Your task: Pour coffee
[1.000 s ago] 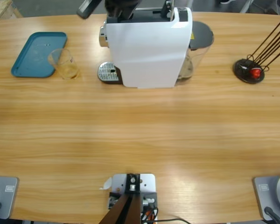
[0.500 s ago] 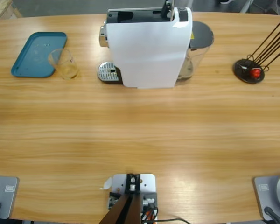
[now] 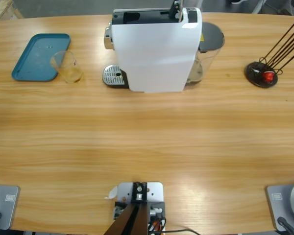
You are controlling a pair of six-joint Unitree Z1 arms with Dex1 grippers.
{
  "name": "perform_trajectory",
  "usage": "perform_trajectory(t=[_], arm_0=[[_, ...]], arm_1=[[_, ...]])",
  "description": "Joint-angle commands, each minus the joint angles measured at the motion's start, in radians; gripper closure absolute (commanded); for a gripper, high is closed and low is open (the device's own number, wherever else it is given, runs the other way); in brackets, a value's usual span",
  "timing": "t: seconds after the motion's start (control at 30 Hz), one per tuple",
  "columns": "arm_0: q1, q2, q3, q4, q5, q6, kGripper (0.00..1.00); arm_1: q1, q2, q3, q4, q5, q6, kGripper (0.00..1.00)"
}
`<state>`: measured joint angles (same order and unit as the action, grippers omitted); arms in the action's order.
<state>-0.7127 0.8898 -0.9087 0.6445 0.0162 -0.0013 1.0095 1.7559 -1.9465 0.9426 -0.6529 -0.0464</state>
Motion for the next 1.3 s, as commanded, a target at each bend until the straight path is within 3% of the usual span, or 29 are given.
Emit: perform_trajectory(t=[0.03, 0.27, 1.3], arm_0=[[-0.008, -0.005, 0.034, -0.003, -0.005, -0.009, 0.170], [-0.008, 0.000, 0.034, -0.006, -0.007, -0.009, 0.170], [-0.008, -0.003, 0.034, -0.006, -0.007, -0.009, 0.170]], arm_1=[[-0.018, 0.086, 0.038, -0.024, -0.008, 0.009, 1.000], [-0.020, 0.086, 0.062, -0.033, -0.004, 0.014, 1.000], [0.002, 0.304, -0.098, 0.024, 0.199, -0.040, 1.000]])
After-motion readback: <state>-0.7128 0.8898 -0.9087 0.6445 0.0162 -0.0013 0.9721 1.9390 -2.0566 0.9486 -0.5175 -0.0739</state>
